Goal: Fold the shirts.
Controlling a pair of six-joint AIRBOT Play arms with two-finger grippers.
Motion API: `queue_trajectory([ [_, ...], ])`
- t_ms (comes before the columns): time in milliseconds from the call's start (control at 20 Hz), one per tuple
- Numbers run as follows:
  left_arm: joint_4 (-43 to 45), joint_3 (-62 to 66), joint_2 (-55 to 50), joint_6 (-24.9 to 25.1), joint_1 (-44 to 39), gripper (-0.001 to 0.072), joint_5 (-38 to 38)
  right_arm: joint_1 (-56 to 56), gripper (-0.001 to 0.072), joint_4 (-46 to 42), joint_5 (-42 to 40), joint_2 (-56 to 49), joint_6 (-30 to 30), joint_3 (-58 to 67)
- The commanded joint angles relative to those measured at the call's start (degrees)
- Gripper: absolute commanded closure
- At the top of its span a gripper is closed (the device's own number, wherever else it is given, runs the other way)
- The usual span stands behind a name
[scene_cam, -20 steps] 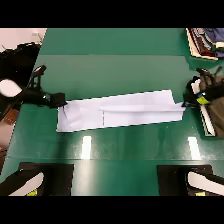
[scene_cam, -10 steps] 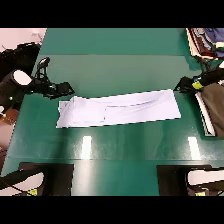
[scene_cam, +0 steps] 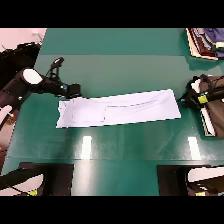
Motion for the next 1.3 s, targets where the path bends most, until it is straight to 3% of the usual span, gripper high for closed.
queue_trajectory([
  [0,-0.7,0.1,-0.8,-2.3,-5.9,0.0682,7.1,2.0,0.0204,5.0,-0.5,-2.8,-2.1,-1.9],
  [150,-3.8,0.2,-3.9,-4.7,-9.9,0.0682,12.3,5.7,0.0426,5.1,-2.5,-3.3,-3.7,-1.9],
  [200,-5.0,0.6,-5.6,-4.6,-11.0,0.0682,13.1,6.6,0.0594,5.1,-2.1,-3.2,-5.3,-1.6],
  [250,-5.5,1.7,-7.5,-4.5,-12.3,0.0682,13.0,7.2,0.0693,5.1,-1.1,-3.2,-6.2,-0.7],
  [350,-5.4,4.8,-11.7,-4.5,-14.6,0.0682,12.3,7.7,0.0694,6.6,2.9,-2.2,-6.3,2.9],
  [550,-5.6,12.4,-20.4,-4.6,-19.5,0.0682,10.2,10.6,0.0694,19.0,5.6,4.3,-5.2,11.0],
  [850,-6.1,14.8,-25.5,-4.6,-21.7,0.0682,9.6,21.8,0.0695,19.6,3.6,12.0,-2.9,22.6],
  [1250,-4.9,15.4,-25.4,-4.5,-21.2,0.0683,10.5,36.2,0.0694,19.6,-0.7,11.7,-2.7,26.2],
])
